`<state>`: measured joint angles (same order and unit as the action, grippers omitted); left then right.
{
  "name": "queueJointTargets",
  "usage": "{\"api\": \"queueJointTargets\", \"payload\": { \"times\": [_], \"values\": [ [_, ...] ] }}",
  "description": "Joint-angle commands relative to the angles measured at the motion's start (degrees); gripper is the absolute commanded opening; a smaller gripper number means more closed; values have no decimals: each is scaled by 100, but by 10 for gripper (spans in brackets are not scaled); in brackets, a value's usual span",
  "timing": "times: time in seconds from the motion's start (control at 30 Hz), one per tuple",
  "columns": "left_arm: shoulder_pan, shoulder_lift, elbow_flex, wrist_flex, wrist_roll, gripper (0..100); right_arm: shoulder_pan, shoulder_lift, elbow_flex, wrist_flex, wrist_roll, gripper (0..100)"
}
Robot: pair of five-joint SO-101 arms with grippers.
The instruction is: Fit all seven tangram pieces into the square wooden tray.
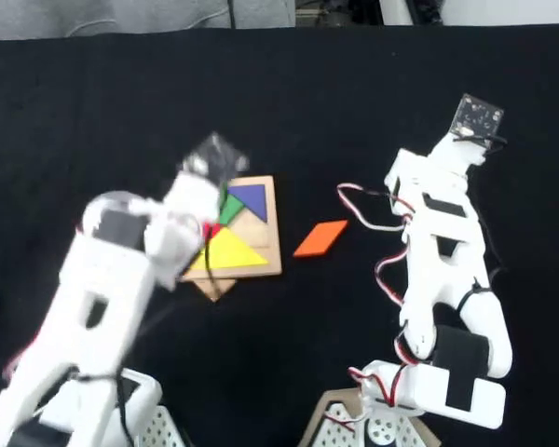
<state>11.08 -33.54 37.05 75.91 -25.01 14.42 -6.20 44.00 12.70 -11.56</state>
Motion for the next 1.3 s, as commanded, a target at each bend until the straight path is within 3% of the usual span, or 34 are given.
{"api": "queueJointTargets", "payload": {
  "times": [0.0,0.1,0.3,0.5,0.73,1.27],
  "values": [
    [259,-1371,2466,-1987,-316,30,-97,-13,-400,-88,53,11],
    [312,-1987,2914,-2418,-202,33,-176,-13,-400,-97,53,11],
    [312,-1837,3020,-2303,536,34,-229,-13,-391,-105,299,11],
    [497,-1002,2774,-3130,2558,34,-343,-4,-382,-114,334,11],
    [1323,404,2563,-3833,3631,34,-343,-4,-374,-114,334,11],
    [1059,774,2000,-3815,3473,34,-334,400,-664,-70,334,11]
  ]
}}
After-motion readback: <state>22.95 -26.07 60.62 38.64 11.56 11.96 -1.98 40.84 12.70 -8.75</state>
